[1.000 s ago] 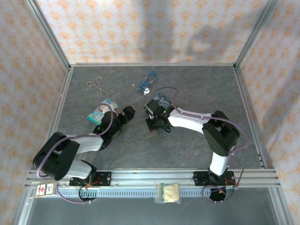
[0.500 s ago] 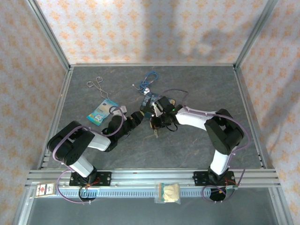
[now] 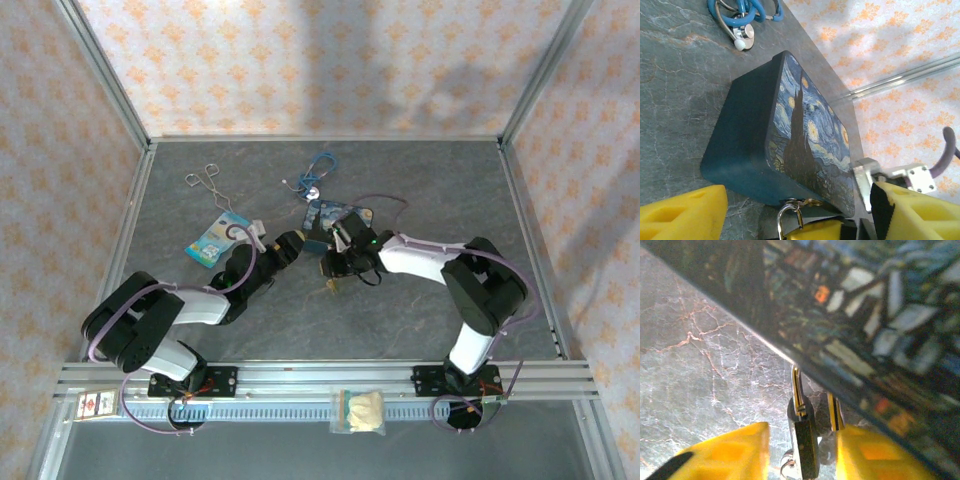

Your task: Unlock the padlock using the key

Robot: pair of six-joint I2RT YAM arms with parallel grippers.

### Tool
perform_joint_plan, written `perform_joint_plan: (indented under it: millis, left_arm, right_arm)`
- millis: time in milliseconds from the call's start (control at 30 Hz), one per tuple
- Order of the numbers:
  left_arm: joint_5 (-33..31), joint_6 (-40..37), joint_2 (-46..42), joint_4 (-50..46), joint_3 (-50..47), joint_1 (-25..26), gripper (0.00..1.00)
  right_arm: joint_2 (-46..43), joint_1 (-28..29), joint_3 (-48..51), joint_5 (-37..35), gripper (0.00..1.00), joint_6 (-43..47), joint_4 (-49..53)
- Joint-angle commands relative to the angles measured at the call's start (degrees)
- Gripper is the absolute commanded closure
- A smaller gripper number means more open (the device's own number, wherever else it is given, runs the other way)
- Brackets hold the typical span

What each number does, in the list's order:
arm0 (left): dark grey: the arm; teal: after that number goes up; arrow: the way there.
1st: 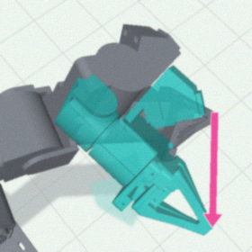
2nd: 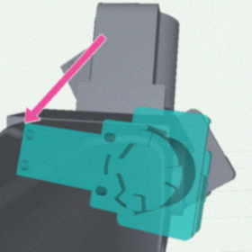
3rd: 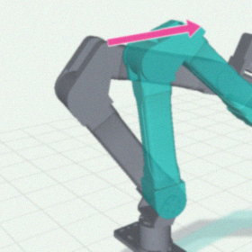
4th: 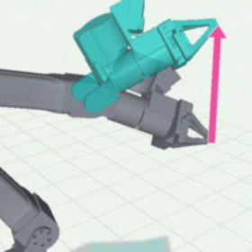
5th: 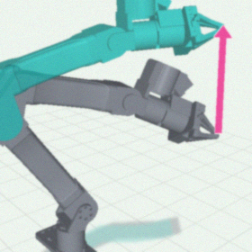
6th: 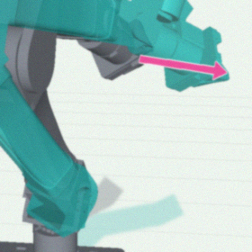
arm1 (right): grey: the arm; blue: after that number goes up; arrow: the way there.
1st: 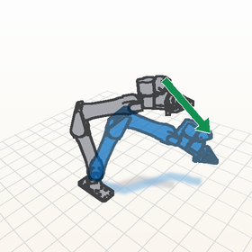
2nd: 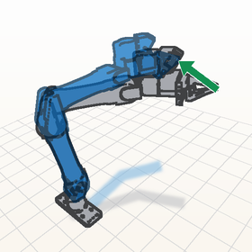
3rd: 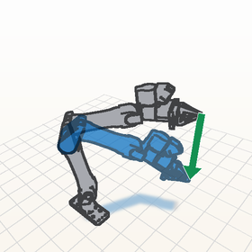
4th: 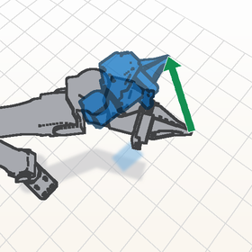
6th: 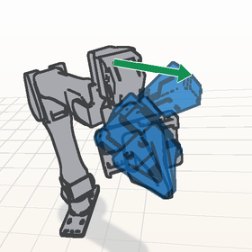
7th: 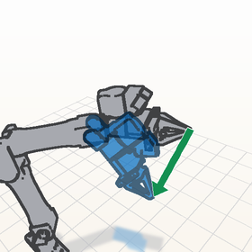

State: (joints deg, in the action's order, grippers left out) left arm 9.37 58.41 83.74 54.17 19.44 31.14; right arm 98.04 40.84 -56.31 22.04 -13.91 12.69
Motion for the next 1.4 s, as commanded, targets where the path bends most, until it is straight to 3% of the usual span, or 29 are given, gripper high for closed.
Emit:
perform_joint_plan:
  millis: [0, 200, 567, 700, 1033, 1167, 1367]
  left_arm:
    - [-2.4, -1.8, -2.2, -2.0, 0.7, 0.2, 0.26]
    - [-3.8, -2.8, -4.2, -3.7, 0.5, -0.5, 0.24]
    - [-4.8, -3.6, -6.0, -5.0, 0.1, -1.0, 0.23]
    - [-4.9, -3.6, -6.1, -5.2, 0.2, -1.1, 0.23]
    - [-6.0, -3.5, -7.6, -5.1, -1.3, -1.3, 0.23]
    - [-6.4, -3.4, -8.8, -5.3, -2.1, -1.8, 0.23]
    - [-6.6, -3.4, -9.6, -5.3, -2.7, -2.2, 0.22]
  right_arm:
    - [-5.2, 0.2, 0.4, -2.6, 0.55, 0.0, -0.1]
    - [-9.7, 0.1, 4.9, -3.9, 0.47, -1.1, -1.8]
    - [-14.0, 0.4, 16.5, -7.2, 0.49, -7.7, -13.2]
    - [-12.5, 3.9, 15.1, -11.5, 0.47, -6.3, -13.9]
    - [1.0, 9.3, 2.2, -30.1, 0.45, -0.7, -0.6]
    - [3.7, 10.5, -0.1, -32.4, 0.47, 1.1, 2.0]
    - [4.5, 11.3, -0.7, -30.1, 0.48, 2.9, 3.2]
